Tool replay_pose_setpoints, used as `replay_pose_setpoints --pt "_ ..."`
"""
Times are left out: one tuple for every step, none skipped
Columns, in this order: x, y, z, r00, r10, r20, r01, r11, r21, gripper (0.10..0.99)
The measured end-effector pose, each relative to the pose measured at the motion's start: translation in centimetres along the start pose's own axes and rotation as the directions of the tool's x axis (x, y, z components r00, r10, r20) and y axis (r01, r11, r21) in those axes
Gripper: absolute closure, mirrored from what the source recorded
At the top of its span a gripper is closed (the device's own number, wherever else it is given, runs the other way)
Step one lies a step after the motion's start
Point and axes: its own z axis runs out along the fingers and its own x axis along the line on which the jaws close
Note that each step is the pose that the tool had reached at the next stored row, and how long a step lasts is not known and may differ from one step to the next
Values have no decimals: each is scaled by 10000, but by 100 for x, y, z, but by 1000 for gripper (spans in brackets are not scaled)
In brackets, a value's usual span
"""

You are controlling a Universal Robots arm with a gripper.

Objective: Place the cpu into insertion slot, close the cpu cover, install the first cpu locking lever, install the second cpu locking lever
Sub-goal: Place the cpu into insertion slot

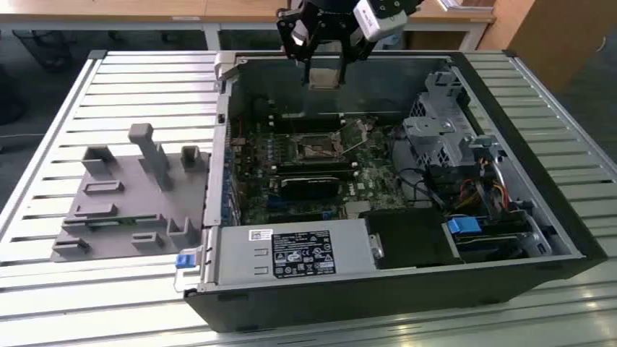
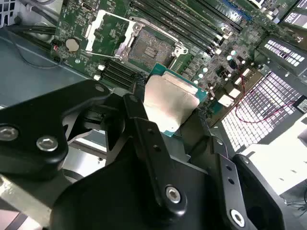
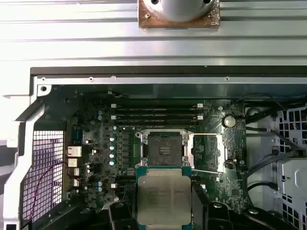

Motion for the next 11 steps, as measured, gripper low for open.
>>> replay_pose_setpoints --pt "0 0 0 10000 0 0 0 10000 0 545" --pt "0 0 0 10000 0 0 0 10000 0 545" --pt "0 0 0 10000 0 0 0 10000 1 545" --pt "0 0 0 10000 0 0 0 10000 0 545" --pt "0 0 0 10000 0 0 0 10000 0 545" --pt "0 0 0 10000 0 0 0 10000 0 545" --pt "0 0 0 10000 0 0 0 10000 0 545" --pt "0 0 0 10000 0 0 0 10000 0 545" --pt "0 0 0 10000 3 0 -3 10000 1 545" --pt "0 0 0 10000 9 1 -9 10000 0 545" --pt "0 0 0 10000 18 2 -18 10000 0 545"
